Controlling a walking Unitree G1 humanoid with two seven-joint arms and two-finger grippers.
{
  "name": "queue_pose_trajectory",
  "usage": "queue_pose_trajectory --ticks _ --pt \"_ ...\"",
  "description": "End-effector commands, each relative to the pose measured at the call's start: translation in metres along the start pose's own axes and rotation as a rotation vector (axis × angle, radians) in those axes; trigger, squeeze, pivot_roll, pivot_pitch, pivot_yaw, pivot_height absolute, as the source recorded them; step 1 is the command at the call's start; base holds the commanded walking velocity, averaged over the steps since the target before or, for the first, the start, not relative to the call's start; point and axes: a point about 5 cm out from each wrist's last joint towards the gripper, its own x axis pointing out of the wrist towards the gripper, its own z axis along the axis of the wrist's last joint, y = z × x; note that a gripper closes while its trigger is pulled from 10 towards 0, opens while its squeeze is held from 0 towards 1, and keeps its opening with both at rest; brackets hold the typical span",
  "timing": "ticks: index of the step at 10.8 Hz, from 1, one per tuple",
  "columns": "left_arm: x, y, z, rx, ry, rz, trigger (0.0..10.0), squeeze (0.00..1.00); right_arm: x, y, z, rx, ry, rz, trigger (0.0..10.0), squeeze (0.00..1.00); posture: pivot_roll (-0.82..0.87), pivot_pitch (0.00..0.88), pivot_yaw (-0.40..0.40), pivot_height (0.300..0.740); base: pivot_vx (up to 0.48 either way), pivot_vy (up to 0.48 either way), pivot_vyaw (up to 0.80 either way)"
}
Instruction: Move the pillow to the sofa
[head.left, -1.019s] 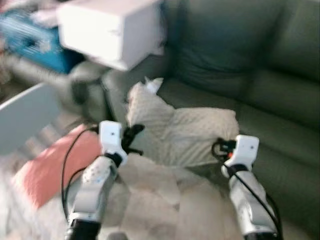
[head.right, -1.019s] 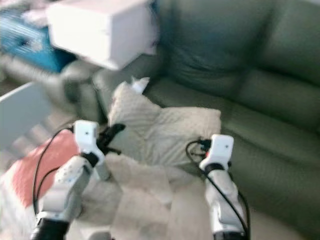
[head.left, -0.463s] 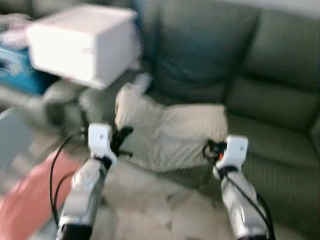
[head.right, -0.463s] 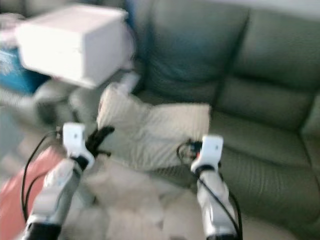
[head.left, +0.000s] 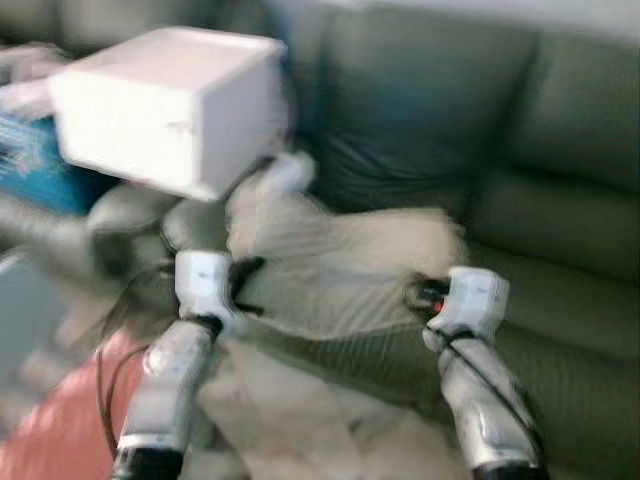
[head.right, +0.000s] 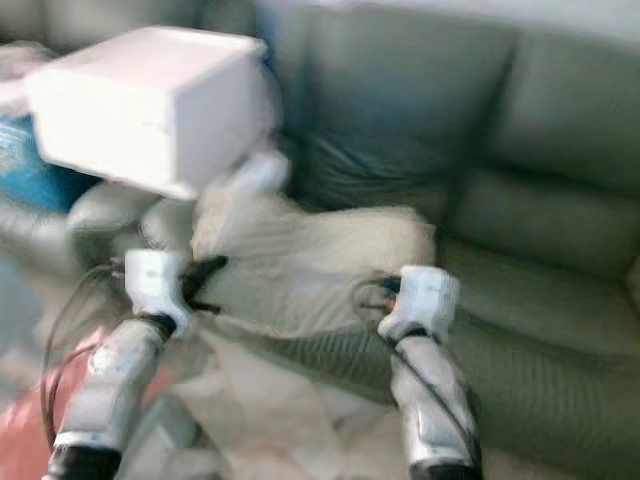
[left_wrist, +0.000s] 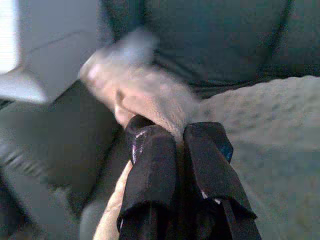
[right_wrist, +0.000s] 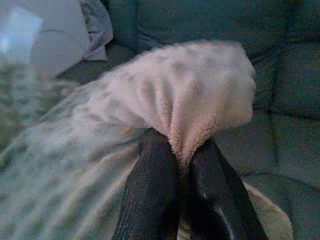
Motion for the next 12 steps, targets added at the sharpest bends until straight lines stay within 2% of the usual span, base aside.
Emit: queue_pose_trajectory --ticks 1,2,5,7,8,9,12 --pt "0.007 -0.018 0.008 0.009 -0.039 -0.068 10.0 0.00 -0.002 -0.016 0.007 -0.016 -0.028 -0.052 0.0 0.00 -0.04 0.000 -0.044 0.740 0.274 0.394 -0.58" --pt "0.007 -0.019 0.009 0.004 -0.045 -0.069 10.0 0.00 -0.002 -0.016 0.007 -0.016 -0.028 -0.052 0.0 0.00 -0.04 0.000 -0.044 0.740 0.274 0.398 0.00" --pt "0.006 -0.022 0.010 0.011 -0.057 -0.073 10.0 0.00 -0.003 -0.015 0.007 -0.015 -0.027 -0.051 0.0 0.00 -0.04 0.000 -0.043 0.740 0.000 0.000 0.00" --pt "0.006 -0.027 0.007 0.032 -0.033 -0.077 10.0 0.00 -0.004 -0.016 0.005 -0.014 -0.022 -0.055 0.0 0.00 -0.04 0.000 -0.042 0.740 0.000 0.000 0.00" --pt "0.004 -0.028 0.007 0.056 -0.051 -0.094 10.0 0.00 -0.005 -0.015 0.005 -0.014 -0.020 -0.056 0.0 0.00 -0.04 0.000 -0.041 0.740 0.000 0.000 0.00" --pt "0.003 -0.027 0.006 0.082 -0.047 -0.078 10.0 0.00 -0.006 -0.016 0.003 -0.013 -0.015 -0.060 0.0 0.00 -0.04 0.000 -0.040 0.740 0.000 0.000 -0.71" --pt "0.000 -0.023 0.003 0.054 -0.041 -0.080 10.0 0.00 -0.009 -0.012 -0.004 0.001 0.003 -0.057 0.0 0.00 -0.04 0.000 -0.031 0.740 0.000 0.000 -0.80"
